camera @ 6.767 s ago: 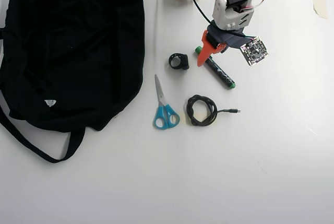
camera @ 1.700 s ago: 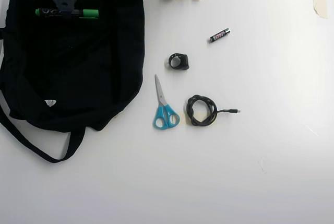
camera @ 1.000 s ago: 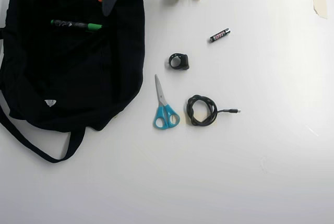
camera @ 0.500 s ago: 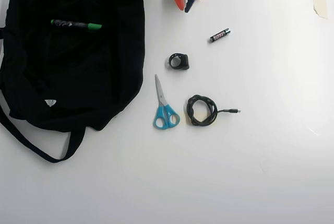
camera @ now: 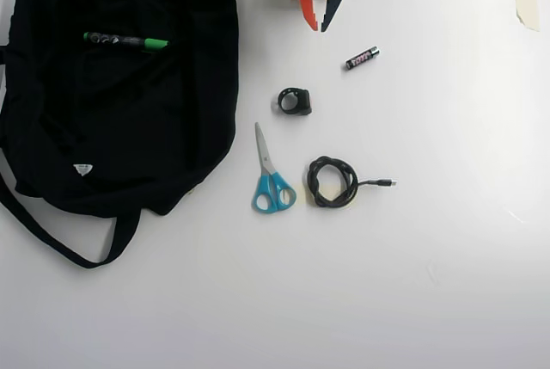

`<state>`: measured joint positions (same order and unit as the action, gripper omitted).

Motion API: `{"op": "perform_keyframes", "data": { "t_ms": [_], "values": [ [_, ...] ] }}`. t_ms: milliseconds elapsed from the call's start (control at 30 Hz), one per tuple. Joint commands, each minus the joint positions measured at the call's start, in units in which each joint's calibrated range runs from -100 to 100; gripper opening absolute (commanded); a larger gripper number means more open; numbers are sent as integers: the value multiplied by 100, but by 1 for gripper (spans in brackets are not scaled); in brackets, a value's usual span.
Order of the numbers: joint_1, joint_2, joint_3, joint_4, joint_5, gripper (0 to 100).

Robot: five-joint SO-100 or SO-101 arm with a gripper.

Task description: Put the green marker into the black bag

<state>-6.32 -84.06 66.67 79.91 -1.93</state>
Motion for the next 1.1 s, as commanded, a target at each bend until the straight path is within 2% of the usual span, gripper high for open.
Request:
{"op": "perform_keyframes", "data": {
  "t_ms": [0, 267, 1067],
  "values": [
    [-11, -656, 440, -84, 25, 2],
    [-34, -1528, 1204, -32, 25, 2],
    [-19, -1528, 3261, -764, 20, 2]
  ]
}}
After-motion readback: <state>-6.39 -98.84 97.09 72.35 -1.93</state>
